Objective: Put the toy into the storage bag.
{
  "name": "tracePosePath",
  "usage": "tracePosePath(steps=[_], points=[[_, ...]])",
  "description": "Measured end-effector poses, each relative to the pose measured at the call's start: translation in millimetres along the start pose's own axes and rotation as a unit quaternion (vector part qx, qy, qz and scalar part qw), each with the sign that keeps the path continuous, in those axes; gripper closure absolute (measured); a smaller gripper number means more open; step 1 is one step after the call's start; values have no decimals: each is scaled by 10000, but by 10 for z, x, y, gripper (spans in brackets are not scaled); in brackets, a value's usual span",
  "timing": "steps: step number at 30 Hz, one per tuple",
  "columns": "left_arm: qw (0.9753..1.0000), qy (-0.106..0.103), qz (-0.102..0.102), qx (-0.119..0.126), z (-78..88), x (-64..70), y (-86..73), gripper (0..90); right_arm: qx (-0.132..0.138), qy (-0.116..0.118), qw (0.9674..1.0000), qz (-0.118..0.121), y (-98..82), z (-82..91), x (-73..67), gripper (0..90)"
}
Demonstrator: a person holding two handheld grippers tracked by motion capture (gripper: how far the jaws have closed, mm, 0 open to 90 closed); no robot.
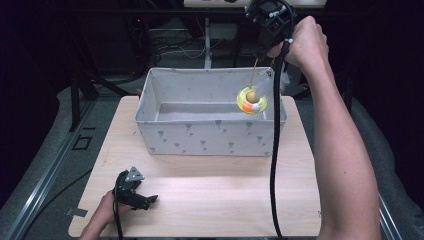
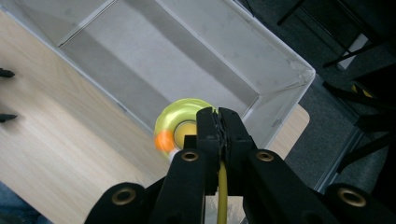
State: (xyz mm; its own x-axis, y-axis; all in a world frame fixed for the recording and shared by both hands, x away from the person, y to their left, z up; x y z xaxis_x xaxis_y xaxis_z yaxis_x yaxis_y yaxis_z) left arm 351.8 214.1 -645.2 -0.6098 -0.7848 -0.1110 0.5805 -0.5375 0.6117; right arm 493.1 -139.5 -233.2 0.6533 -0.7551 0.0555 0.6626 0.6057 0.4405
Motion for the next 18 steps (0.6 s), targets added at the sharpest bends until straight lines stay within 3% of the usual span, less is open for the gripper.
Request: tracePosePath(steps=[10,18], points=[[10000,27,-4,7,-2,-2,0,2,-40,-40,10000,-79,-4,-70,96,884],[10000,-1,-1,-2,0,0,0,2,-102,-17,9998,-144,-19,-257,165,884]])
Point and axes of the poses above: each handheld gripper's, and its own axes: z roughly backward along the jaws, y roughly out of its top, x roughly to its right, the point moved 8 cm from there along -z, roughly forward along the jaws, and after that the axes turned 8 degrees about y, right-handed, at the moved point
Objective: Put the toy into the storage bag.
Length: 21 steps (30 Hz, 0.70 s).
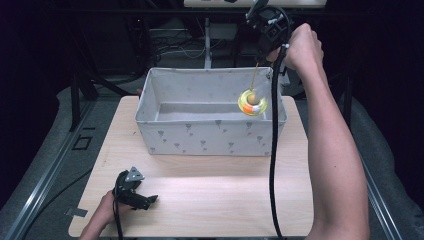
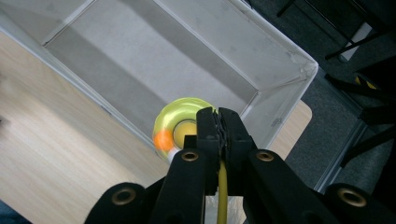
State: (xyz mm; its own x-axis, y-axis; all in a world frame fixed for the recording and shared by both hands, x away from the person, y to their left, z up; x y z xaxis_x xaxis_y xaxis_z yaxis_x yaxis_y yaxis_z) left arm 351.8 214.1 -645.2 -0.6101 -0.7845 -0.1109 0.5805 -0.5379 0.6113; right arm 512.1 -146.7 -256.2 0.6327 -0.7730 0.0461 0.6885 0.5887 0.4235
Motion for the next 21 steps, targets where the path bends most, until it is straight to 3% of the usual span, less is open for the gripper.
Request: tracePosePath(steps=[11,21], points=[[10000,-6,-7,4,-1,-1,0,2,-57,62,9999,-86,-3,-218,66,884],[10000,-4,-7,3,-1,-1,1,2,-66,89,9998,-182,-61,-307,148,884]])
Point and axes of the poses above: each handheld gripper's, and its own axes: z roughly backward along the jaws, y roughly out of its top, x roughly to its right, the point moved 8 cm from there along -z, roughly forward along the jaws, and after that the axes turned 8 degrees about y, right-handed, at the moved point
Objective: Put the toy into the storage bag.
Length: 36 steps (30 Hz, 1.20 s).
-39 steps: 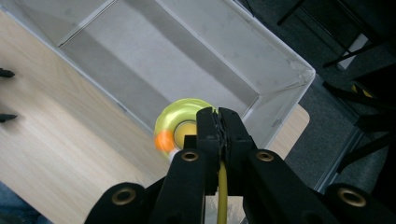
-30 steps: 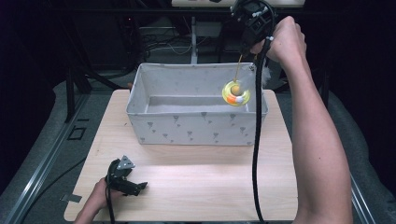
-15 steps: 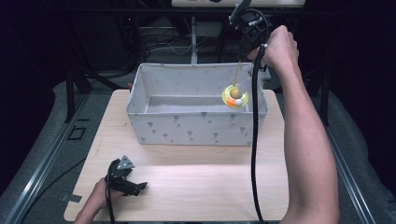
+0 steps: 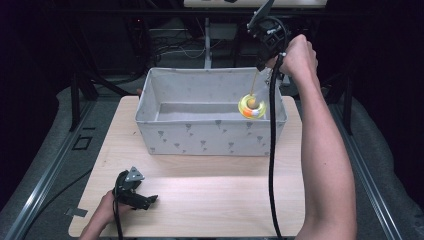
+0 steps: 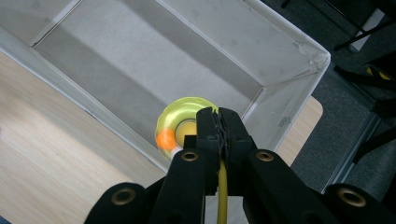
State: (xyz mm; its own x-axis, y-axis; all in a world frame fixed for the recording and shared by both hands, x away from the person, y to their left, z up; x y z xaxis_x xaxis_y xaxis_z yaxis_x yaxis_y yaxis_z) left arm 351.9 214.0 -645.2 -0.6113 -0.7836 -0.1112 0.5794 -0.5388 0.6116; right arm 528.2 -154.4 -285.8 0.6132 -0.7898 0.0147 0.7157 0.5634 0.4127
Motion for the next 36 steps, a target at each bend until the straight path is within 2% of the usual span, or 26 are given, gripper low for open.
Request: tracePosePath(steps=[24,36], points=[[10000,0,5,-3,0,1,1,2,-203,55,9992,-340,-258,-249,203,884],[10000,0,6,-4,0,1,1,2,-370,95,9982,-462,-430,-446,289,884]])
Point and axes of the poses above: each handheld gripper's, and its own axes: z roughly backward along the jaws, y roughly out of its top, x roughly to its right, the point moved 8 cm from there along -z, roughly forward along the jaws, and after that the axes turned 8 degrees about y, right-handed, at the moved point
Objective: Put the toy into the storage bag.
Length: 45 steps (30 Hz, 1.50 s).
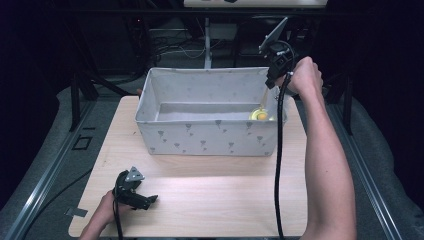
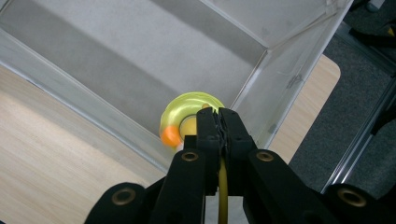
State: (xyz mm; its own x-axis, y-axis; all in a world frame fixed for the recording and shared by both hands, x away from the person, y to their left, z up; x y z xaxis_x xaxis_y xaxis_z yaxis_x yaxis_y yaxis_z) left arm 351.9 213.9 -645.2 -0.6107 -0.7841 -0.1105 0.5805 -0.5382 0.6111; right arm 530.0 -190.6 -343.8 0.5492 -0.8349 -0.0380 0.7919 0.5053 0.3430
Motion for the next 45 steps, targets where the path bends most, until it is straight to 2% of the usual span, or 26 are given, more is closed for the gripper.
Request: tracePosePath(steps=[14,26,28,45], points=[[10000,2,-21,-11,1,-3,-2,2,-222,66,9996,-158,-134,-260,92,884],[10000,-2,-12,-3,1,-1,-1,2,-405,-4,9987,-303,-222,-485,215,883],[10000,2,-10,-2,1,-2,-1,2,-441,-59,9985,-309,-233,-519,222,883],[10000,3,-3,-9,3,1,-3,3,-554,78,9976,-413,-373,-829,219,882]])
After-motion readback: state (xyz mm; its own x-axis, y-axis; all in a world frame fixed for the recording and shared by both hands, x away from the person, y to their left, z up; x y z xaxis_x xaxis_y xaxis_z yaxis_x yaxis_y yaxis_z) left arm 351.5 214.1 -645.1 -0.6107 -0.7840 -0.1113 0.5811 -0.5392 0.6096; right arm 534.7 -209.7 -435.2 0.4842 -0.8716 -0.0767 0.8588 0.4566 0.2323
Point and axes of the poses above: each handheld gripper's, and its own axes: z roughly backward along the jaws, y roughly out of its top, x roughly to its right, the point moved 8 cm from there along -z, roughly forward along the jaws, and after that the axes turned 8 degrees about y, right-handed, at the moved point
